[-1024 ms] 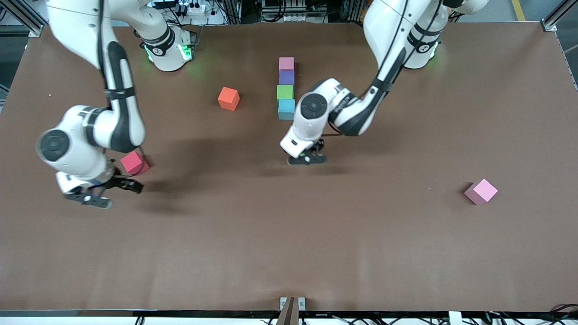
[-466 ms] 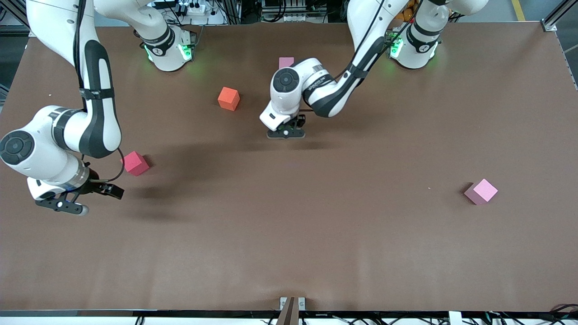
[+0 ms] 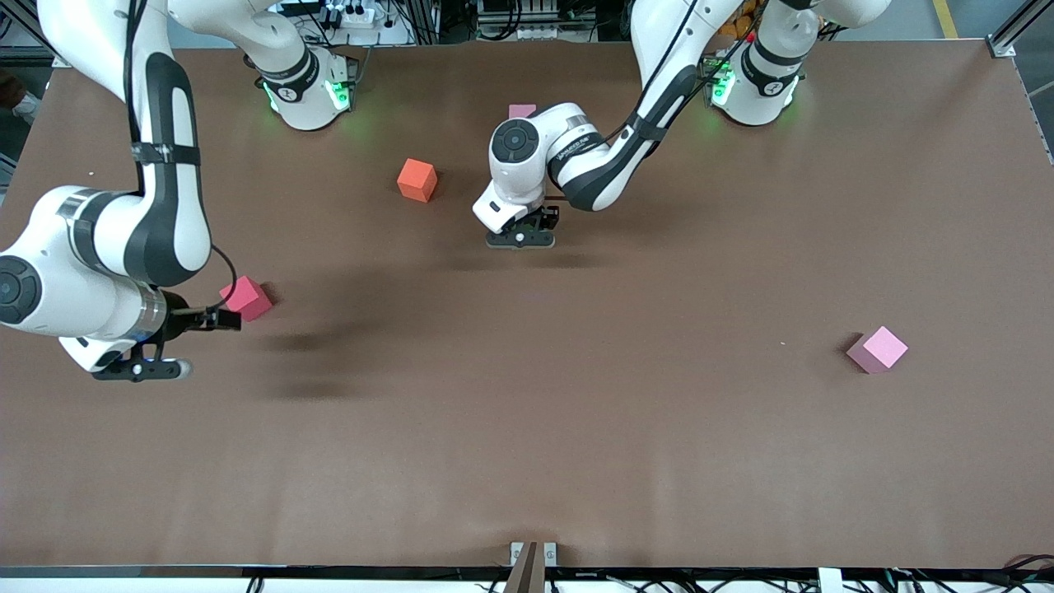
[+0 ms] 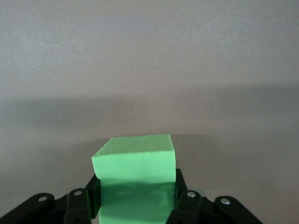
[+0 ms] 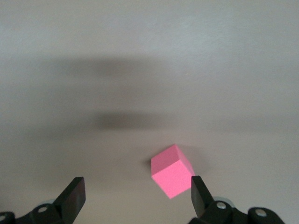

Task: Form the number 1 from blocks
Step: 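Place the green cube below cyan while the right gripper moves near red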

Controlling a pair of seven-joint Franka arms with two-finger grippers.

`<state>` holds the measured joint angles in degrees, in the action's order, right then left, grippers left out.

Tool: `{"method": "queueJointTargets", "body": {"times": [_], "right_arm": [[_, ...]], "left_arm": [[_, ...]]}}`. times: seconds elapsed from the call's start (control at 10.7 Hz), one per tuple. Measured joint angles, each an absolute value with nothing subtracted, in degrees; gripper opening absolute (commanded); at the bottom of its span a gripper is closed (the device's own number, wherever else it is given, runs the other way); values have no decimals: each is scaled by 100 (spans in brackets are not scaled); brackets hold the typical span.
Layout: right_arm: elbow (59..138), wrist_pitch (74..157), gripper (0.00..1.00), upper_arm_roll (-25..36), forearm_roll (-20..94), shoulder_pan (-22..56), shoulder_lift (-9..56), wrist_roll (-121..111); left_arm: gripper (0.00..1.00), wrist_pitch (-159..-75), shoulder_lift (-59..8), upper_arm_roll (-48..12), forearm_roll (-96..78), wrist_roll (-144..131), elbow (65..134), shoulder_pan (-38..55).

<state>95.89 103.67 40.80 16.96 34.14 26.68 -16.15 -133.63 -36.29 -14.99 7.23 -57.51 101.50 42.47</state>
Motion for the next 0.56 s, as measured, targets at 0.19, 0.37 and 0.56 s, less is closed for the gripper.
{"method": "queueJointTargets", "body": {"times": [0.19, 0.37, 0.56], "right_arm": [[9553, 9952, 100, 4080, 1697, 3519, 2480, -1870], [9552, 9643, 100, 4081, 1693, 3686, 2248, -1894], [9551, 9544, 100, 4083, 1685, 3740, 2042, -1905]], "left_arm": [[0, -13343, -3629, -1533, 771, -5751, 10151, 4245], [0, -13332, -3629, -1615, 771, -5751, 10153, 4246], [11, -13330, -3629, -1645, 774, -5751, 10153, 4247]]}}
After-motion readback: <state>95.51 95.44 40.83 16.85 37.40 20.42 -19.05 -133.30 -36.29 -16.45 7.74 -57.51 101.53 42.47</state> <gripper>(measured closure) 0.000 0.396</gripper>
